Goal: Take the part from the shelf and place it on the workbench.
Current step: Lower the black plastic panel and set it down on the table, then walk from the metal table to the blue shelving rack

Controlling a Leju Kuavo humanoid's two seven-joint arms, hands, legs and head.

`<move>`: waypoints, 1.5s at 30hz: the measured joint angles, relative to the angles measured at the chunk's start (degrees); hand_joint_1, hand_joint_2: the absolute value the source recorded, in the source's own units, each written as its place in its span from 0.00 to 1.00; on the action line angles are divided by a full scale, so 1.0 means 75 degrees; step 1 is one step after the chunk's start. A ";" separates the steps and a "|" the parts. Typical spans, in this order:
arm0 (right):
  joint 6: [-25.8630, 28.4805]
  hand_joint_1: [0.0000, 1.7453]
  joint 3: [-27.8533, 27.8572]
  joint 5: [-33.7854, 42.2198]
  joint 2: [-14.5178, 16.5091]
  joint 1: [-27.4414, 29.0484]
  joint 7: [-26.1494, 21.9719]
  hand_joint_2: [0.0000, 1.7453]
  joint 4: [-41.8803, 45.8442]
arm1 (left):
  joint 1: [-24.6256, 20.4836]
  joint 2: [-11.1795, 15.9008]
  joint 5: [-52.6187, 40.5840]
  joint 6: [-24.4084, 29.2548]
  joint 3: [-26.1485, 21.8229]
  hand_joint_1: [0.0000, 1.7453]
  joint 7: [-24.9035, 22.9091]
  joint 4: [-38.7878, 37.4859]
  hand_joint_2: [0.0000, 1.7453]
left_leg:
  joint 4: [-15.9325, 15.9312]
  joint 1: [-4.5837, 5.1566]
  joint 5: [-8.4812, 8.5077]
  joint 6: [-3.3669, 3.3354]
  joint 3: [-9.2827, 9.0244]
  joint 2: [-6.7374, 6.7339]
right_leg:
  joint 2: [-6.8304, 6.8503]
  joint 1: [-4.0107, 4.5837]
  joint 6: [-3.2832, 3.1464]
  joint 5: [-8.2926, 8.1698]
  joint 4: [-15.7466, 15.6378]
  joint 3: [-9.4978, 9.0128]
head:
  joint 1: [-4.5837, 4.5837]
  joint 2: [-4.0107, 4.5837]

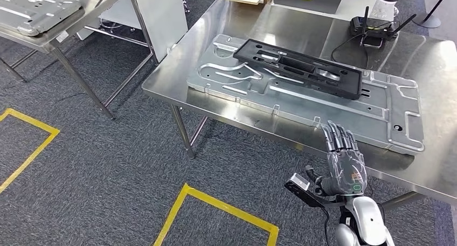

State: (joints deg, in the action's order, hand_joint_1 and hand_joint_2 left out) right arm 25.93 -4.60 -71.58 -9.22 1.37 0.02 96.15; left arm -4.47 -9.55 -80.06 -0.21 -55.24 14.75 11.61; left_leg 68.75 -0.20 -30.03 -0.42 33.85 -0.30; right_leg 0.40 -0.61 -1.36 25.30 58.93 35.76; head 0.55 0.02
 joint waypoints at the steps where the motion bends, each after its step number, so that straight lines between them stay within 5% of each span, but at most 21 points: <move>1: 0.0006 0.00 -0.0077 0.0059 0.0026 0.0054 -0.0022 0.00 0.0077 | -0.0005 0.0003 0.0012 0.0004 -0.0015 0.00 0.0001 0.0001 0.00 | -0.0617 0.0020 0.0065 -0.0076 -0.0423 0.0018 | -0.0003 0.0014 0.0018 -0.0054 0.0002 0.0053 | 0.0000 0.0001; 3: 0.0009 0.00 -0.0272 0.0228 0.0079 0.0156 -0.0083 0.00 0.0208 | -0.0010 0.0009 0.0040 0.0013 -0.0059 0.00 0.0001 0.0001 0.00 | -0.1562 0.0081 -0.0038 -0.0183 -0.0985 0.0051 | 0.0003 -0.0006 0.0089 -0.0186 -0.0028 0.0103 | 0.0000 0.0001; 6: 0.0011 0.00 -0.0513 0.0352 0.0140 0.0296 -0.0138 0.00 0.0305 | -0.0016 0.0004 0.0061 0.0016 -0.0107 0.00 0.0001 0.0001 0.00 | -0.1972 0.0103 0.0134 -0.0283 -0.1057 0.0030 | -0.0007 -0.0051 0.0227 -0.0299 -0.0156 0.0146 | 0.0000 0.0000; 8: 0.0011 0.00 -0.0581 0.0372 0.0152 0.0361 -0.0150 0.00 0.0351 | -0.0015 -0.0002 0.0064 0.0016 -0.0111 0.00 0.0001 0.0000 0.00 | -0.2141 0.0057 0.0350 -0.0397 -0.0999 -0.0022 | -0.0036 -0.0051 0.0291 0.0139 0.0149 0.0261 | 0.0007 -0.0001; 10: 0.0011 0.00 -0.0619 0.0378 0.0154 0.0387 -0.0150 0.00 0.0366 | -0.0009 0.0001 0.0074 0.0020 -0.0114 0.00 0.0002 0.0000 0.00 | -0.2101 0.0052 0.0447 -0.0442 -0.0829 -0.0063 | -0.0051 -0.0085 0.0363 0.0819 0.1036 0.0490 | 0.0009 -0.0001; 12: 0.0011 0.00 -0.0641 0.0385 0.0156 0.0414 -0.0151 0.00 0.0367 | -0.0012 -0.0003 0.0085 0.0023 -0.0115 0.00 0.0003 0.0000 0.00 | -0.1940 0.0031 0.0485 -0.0420 -0.0609 -0.0082 | -0.0050 -0.0135 0.0455 0.1030 0.1812 0.0604 | 0.0007 0.0000; 14: 0.0012 0.00 -0.0659 0.0471 0.0157 0.0439 -0.0196 0.00 0.0381 | -0.0014 -0.0012 0.0087 0.0020 -0.0115 0.00 0.0003 0.0000 0.00 | -0.1692 -0.0029 0.0488 -0.0379 -0.0353 -0.0092 | -0.0041 -0.0206 0.0561 0.0677 0.1634 0.0266 | 0.0007 0.0000; 16: 0.0015 0.00 -0.0714 0.0649 0.0173 0.0488 -0.0312 0.00 0.0423 | -0.0014 -0.0014 0.0098 0.0022 -0.0120 0.00 0.0003 0.0001 0.00 | -0.1389 -0.0081 0.0457 -0.0291 -0.0082 -0.0089 | -0.0031 -0.0243 0.0665 0.0534 0.0787 -0.0319 | 0.0010 0.0000; 18: 0.0035 0.00 -0.0827 0.0857 0.0226 0.0633 -0.0461 0.00 0.0510 | -0.0009 -0.0014 0.0116 0.0030 -0.0141 0.00 0.0004 0.0002 0.00 | -0.1158 -0.0074 0.0453 -0.0170 0.0106 -0.0063 | -0.0055 -0.0212 0.0622 0.0712 0.0312 -0.0581 | 0.0002 0.0001; 22: 0.0160 0.00 -0.1139 0.1302 0.0410 0.1099 -0.0638 0.00 0.0645 | 0.0018 -0.0016 0.0201 0.0052 -0.0237 0.00 0.0012 0.0003 0.00 | -0.0981 -0.0099 0.0409 0.0009 0.0252 -0.0034 | -0.0059 -0.0184 0.0325 0.0649 0.0299 -0.0451 | -0.0004 -0.0001; 26: 0.0202 0.00 -0.1267 0.3100 0.0707 0.1650 -0.1271 0.00 0.0654 | 0.0023 -0.0017 0.0334 0.0103 -0.0358 0.00 0.0033 0.0003 0.00 | 0.0426 -0.0129 -0.0870 0.0100 0.0570 -0.0029 | -0.0006 -0.0142 0.0092 0.0365 0.0279 -0.0117 | -0.0005 -0.0001; 28: -0.0023 0.00 -0.1074 0.4532 0.1036 0.2001 -0.1985 0.00 0.0492 | 0.0027 -0.0025 0.0429 0.0151 -0.0455 0.00 0.0052 0.0003 0.00 | 0.0924 -0.0126 -0.0907 0.0079 0.0485 -0.0028 | 0.0016 -0.0088 0.0073 0.0204 0.0283 0.0085 | -0.0005 -0.0001; 29: -0.0217 0.00 -0.0871 0.5062 0.1251 0.2158 -0.2361 0.00 0.0351 | 0.0028 -0.0031 0.0469 0.0174 -0.0507 0.00 0.0063 0.0003 0.00 | 0.0831 -0.0118 -0.0695 0.0039 0.0280 -0.0026 | 0.0020 -0.0061 0.0070 0.0117 0.0284 0.0190 | -0.0006 0.0000; 31: -0.0781 0.00 -0.0187 0.5494 0.1764 0.2360 -0.3093 0.00 -0.0057 | 0.0016 -0.0038 0.0533 0.0227 -0.0606 0.00 0.0079 0.0006 0.00 | -0.0099 -0.0064 -0.0351 -0.0116 -0.0515 0.0008 | 0.0001 -0.0023 0.0082 -0.0065 0.0285 0.0364 | -0.0007 0.0000; 34: -0.1664 0.00 0.1425 0.5326 0.2571 0.2336 -0.3892 0.00 -0.0940 | -0.0007 -0.0052 0.0609 0.0305 -0.0748 0.00 0.0111 0.0015 0.00 | -0.1655 0.0058 -0.0526 -0.0248 -0.1546 0.0082 | -0.0018 -0.0042 0.0193 -0.0333 0.0209 0.0421 | -0.0007 0.0000; 37: -0.2087 0.00 0.3210 0.5203 0.3096 0.2090 -0.4269 0.00 -0.2109 | -0.0009 -0.0095 0.0652 0.0347 -0.0881 0.00 0.0118 0.0015 0.00 | -0.1900 0.0078 -0.0242 -0.0285 -0.1417 0.0054 | -0.0017 -0.0088 0.0352 -0.0482 0.0046 0.0456 | -0.0012 -0.0001; 39: -0.2158 0.00 0.4511 0.4888 0.3306 0.1803 -0.4405 0.00 -0.3069 | 0.0011 -0.0124 0.0664 0.0375 -0.0952 0.00 0.0110 0.0015 0.00 | -0.1981 0.0047 0.0056 -0.0379 -0.1154 -0.0009 | -0.0040 -0.0091 0.0409 0.0151 0.0332 0.0561 | -0.0002 -0.0001; 41: -0.2035 0.00 0.5772 0.4250 0.3440 0.1454 -0.4394 0.00 -0.4016 | 0.0038 -0.0138 0.0674 0.0399 -0.1025 0.00 0.0106 0.0015 0.00 | -0.1958 0.0081 0.0291 -0.0444 -0.0841 -0.0054 | -0.0049 -0.0087 0.0436 0.1026 0.1163 0.0627 | 0.0005 -0.0002; 42: -0.1973 0.00 0.6355 0.3919 0.3475 0.1272 -0.4356 0.00 -0.4476 | 0.0043 -0.0149 0.0677 0.0406 -0.1058 0.00 0.0106 0.0015 0.00 | -0.1919 0.0097 0.0403 -0.0445 -0.0669 -0.0069 | -0.0049 -0.0078 0.0447 0.1186 0.1633 0.0623 | 0.0007 -0.0002; 44: -0.1920 0.00 0.7347 0.3495 0.3517 0.0959 -0.4281 0.00 -0.5276 | 0.0032 -0.0180 0.0678 0.0410 -0.1105 0.00 0.0108 0.0015 0.00 | -0.1779 0.0114 0.0606 -0.0434 -0.0282 -0.0092 | -0.0051 -0.0055 0.0448 0.0851 0.2171 0.0433 | 0.0007 -0.0001; 45: -0.1919 0.00 0.7711 0.3413 0.3533 0.0852 -0.4264 0.00 -0.5573 | 0.0026 -0.0198 0.0677 0.0410 -0.1118 0.00 0.0108 0.0015 0.00 | -0.1685 0.0116 0.0683 -0.0422 -0.0086 -0.0097 | -0.0050 -0.0044 0.0435 0.0576 0.2077 0.0178 | 0.0007 -0.0001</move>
State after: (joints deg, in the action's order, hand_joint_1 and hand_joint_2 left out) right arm 11.54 53.23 -45.98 17.28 7.77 -31.95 54.35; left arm -4.28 -11.03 -74.99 2.86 -63.63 15.56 11.72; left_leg 56.12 0.67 -24.90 -3.59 33.20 -1.03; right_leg 0.03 -0.94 1.90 29.63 74.51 37.10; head 0.60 0.01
